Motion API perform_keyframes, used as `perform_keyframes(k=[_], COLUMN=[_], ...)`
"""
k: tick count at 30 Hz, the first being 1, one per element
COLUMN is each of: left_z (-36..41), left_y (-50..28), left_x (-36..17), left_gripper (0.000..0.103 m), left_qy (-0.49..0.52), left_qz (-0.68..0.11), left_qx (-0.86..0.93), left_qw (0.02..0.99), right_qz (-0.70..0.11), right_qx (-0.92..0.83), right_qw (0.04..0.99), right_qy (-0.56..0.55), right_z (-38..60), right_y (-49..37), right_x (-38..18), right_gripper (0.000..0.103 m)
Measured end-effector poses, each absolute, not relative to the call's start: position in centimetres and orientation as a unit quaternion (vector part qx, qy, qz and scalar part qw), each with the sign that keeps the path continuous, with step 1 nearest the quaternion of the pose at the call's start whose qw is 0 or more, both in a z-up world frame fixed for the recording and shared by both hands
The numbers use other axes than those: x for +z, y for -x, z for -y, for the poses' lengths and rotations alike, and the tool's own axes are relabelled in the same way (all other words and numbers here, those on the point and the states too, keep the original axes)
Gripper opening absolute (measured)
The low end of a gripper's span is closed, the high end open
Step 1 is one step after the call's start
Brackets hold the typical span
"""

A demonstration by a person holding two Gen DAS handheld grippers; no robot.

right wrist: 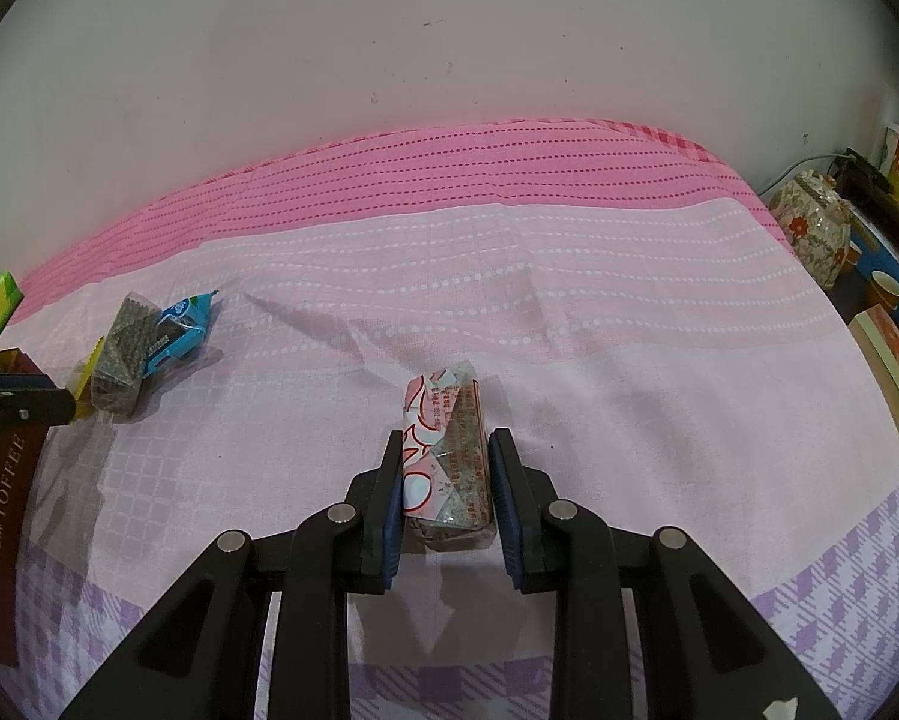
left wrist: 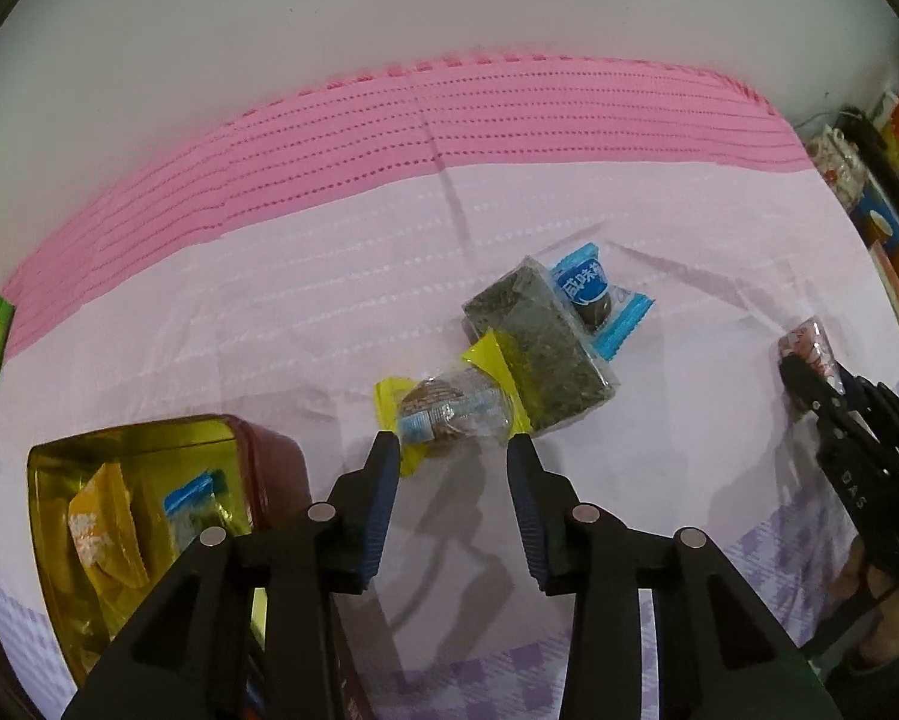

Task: Organize snacks
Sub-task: 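Lift the yellow-ended candy off the bedspread with the left gripper, then carry the yellow-ended candy over the tin tray with the left gripper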

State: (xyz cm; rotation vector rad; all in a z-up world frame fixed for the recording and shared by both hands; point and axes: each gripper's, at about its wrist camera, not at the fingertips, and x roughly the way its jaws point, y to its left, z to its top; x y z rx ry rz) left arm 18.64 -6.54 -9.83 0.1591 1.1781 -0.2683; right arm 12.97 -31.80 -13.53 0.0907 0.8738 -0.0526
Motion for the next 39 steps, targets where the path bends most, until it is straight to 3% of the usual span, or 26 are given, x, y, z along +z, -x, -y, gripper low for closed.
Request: perform_keyframes(k=[5,10,14,16,19,21,39], left_z=[7.1,7.6,7.7,7.7,7.5,7.4,7.0], left_y=[-19.5,-20.6,-21.4,-21.5,-21.5,-21.3,-18.4], left_x=[-9.9,-9.8,-10.2,-10.5,-10.8,-10.9,-8.9], left_gripper=[0.04,0.052,0.052,0.051,0.034,0.031,0.028], left_qy=[-0.081,-0.099,-0.093,-0.088,-0.085,-0.082,-0.077], left_qz=[-0.551,-0.542,-0.551,-0.558,-0.561,-0.56,-0.554], left_qx=[-0.127,-0.13,-0.132,-0.131,-0.129,-0.129,-0.132], left_qw=[0.821,0.824,0.819,0.815,0.813,0.814,0.819], right_qz=[-0.423,-0.423,-0.423,-0.423,-0.423,-0.423,-0.423], right_qx=[-0.025,-0.025,-0.025,-0.025,-0.025,-0.025,-0.026], right_qw=[0.905,0.905,0.905,0.905,0.905,0.905,0.905], right_qy=[-0.044,-0.044,-0.045,-0.044,-0.045,-0.044,-0.043], right_z=[31.9,31.8,31.8,31.8,31.8,31.8,31.8], right_y=[-13.0,-13.0,-13.0,-13.0,-13.0,-13.0,-13.0], right_x=[-13.6,-13.6,-13.6,-13.6,-13.6,-13.6,-13.6], right_gripper=[0.026,0.026,0.026,0.026,0.026,0.026,0.026])
